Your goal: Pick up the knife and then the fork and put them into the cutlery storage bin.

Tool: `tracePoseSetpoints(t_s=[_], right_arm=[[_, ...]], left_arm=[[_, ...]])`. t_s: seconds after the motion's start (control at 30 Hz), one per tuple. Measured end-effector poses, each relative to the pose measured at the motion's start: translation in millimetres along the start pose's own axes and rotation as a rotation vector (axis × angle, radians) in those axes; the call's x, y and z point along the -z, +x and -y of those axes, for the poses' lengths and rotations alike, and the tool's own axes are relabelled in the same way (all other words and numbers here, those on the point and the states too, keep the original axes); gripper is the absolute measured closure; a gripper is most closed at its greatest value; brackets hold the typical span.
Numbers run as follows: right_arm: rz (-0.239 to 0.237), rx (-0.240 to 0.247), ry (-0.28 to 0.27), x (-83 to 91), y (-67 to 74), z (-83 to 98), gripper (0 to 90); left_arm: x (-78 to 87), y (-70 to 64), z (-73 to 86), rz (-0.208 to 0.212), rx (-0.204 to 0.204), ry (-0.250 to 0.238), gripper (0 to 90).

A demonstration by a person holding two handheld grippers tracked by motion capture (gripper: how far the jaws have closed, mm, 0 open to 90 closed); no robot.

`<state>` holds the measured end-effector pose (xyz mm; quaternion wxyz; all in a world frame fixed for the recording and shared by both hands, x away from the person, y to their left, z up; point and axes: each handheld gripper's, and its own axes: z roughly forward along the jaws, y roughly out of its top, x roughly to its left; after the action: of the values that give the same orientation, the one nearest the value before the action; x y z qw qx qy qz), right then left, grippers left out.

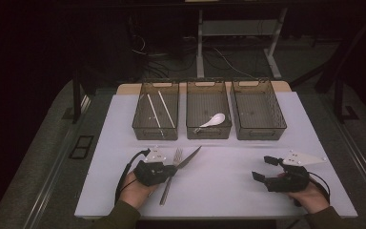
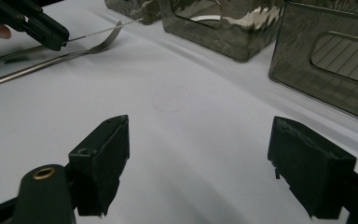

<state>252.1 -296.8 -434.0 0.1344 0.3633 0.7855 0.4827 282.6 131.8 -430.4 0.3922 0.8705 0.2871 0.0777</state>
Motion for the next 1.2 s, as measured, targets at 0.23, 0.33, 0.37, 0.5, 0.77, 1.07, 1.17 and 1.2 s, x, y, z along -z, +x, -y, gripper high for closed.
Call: tracePoseSetpoints(t_s=[0.23, 0.33, 0.37, 0.5, 0.77, 1.07, 1.17, 1.2], right_arm=[[-0.037, -0.057, -0.032, -3.3, 4.9, -8.1, 20.1], [-0.062, -0.087, -0.033, -5.6, 6.4, -13.5, 19.5], [-0.07, -0.086, -0.029, -6.8, 7.2, -15.5, 19.1], [-0.104, -0.112, -0.018, -15.1, 12.7, -24.5, 19.0], [-0.18, -0.138, -0.018, -39.2, 28.1, -44.1, 19.2], [-0.223, -0.167, -0.053, -52.8, 29.6, -65.0, 18.9], [-0.227, -0.176, -0.065, -55.9, 28.6, -71.1, 19.4], [-0.229, -0.176, -0.07, -56.8, 28.4, -73.1, 19.9]], left_arm=[[1.6, -3.6, -6.3, 0.007, -0.017, -0.021, 79.3], [2.4, -6.0, -10.9, 0.012, -0.025, -0.034, 79.3], [2.1, -6.5, -12.2, 0.014, -0.028, -0.041, 79.3], [1.3, -9.2, -17.6, 0.02, -0.03, -0.058, 79.2], [-5.4, -18.7, -34.5, 0.045, -0.06, -0.082, 79.3], [-14.2, -25.9, -60.6, 0.062, -0.094, -0.133, 79.2], [-18.6, -28.1, -69.4, 0.064, -0.098, -0.149, 79.2], [-20.6, -29.1, -72.1, 0.064, -0.1, -0.156, 79.2]])
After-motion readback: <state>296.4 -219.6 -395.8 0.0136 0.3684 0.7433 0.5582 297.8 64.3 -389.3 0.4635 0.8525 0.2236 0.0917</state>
